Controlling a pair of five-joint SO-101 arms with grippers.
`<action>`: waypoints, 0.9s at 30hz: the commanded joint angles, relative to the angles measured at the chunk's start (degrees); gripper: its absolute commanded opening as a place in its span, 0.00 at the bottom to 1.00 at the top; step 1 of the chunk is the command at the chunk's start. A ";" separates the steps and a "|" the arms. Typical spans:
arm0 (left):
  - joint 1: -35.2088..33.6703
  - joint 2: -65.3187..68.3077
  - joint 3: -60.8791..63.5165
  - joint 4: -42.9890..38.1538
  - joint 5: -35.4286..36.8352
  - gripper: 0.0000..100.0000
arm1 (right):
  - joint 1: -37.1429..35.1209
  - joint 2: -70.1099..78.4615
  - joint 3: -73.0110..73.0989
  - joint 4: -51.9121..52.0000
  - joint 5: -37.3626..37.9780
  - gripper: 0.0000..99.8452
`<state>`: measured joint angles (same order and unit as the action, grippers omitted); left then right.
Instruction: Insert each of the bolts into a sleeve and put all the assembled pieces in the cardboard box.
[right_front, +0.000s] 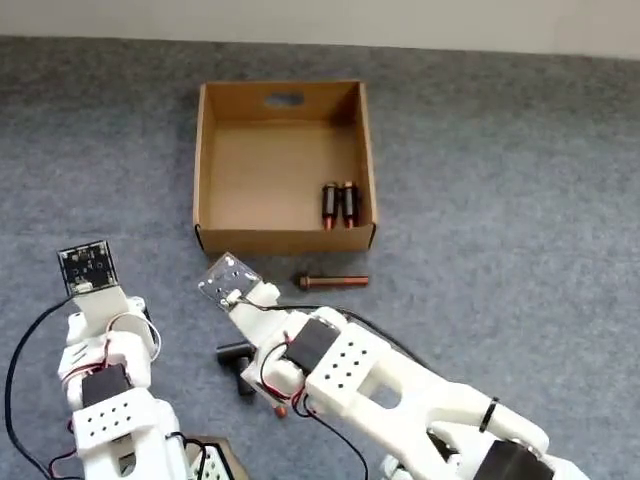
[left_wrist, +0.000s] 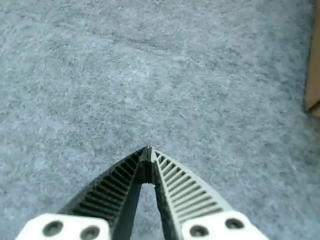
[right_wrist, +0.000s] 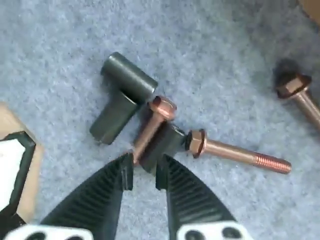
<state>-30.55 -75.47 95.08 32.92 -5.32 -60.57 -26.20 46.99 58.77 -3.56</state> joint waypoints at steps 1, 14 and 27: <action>-2.33 -0.40 -2.86 -1.05 0.79 0.01 | 1.71 2.86 -0.04 -1.54 0.70 0.08; -2.77 -0.40 -2.86 -1.05 0.88 0.01 | 4.70 15.34 -0.66 -6.20 0.44 0.13; -2.77 -0.40 -2.86 -1.05 0.88 0.01 | 5.58 11.82 -0.75 -4.18 5.45 0.01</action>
<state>-33.27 -75.47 95.08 32.92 -4.88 -55.65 -11.08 47.08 52.44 -1.45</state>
